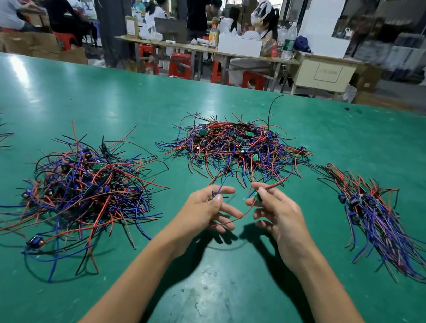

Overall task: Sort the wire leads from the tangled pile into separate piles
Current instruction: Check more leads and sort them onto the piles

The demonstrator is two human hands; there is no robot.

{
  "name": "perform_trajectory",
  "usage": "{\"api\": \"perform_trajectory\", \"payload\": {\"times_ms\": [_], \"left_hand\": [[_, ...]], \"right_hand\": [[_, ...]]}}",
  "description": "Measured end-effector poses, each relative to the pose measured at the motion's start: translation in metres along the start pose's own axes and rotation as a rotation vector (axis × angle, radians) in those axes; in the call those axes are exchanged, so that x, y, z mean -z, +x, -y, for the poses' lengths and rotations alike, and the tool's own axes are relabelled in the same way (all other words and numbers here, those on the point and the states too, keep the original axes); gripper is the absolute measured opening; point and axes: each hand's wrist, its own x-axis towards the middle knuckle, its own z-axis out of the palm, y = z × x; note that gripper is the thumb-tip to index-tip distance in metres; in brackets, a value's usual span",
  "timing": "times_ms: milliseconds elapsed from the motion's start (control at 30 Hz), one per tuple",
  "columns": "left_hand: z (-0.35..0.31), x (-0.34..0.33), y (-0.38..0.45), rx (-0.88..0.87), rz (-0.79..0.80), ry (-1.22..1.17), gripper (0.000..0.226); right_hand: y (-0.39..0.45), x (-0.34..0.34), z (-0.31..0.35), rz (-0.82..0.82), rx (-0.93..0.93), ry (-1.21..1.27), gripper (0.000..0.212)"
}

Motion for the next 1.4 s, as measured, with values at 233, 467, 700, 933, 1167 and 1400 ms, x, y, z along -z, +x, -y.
{"api": "perform_trajectory", "payload": {"times_ms": [233, 467, 700, 933, 1167, 1400], "left_hand": [[-0.006, -0.004, -0.003, 0.058, 0.120, -0.240, 0.041], [-0.001, -0.005, -0.007, 0.033, 0.120, -0.103, 0.027], [-0.009, 0.003, -0.007, 0.002, 0.065, -0.121, 0.021], [-0.071, 0.048, -0.012, -0.397, -0.575, 0.122, 0.021], [-0.098, 0.133, -0.005, -0.022, -1.005, 1.074, 0.028], [-0.063, 0.100, 0.008, -0.031, -0.998, 1.416, 0.044]], "right_hand": [[-0.002, -0.010, -0.011, 0.017, 0.155, -0.191, 0.025], [-0.012, -0.017, -0.016, 0.076, 0.474, -0.968, 0.030], [-0.016, -0.022, -0.014, 0.021, 0.559, -1.088, 0.056], [-0.006, -0.013, -0.017, -0.086, 0.514, -0.959, 0.053], [0.009, 0.004, -0.034, -0.124, 0.318, -1.201, 0.043], [0.017, 0.005, -0.040, -0.124, 0.270, -1.252, 0.041]]}}
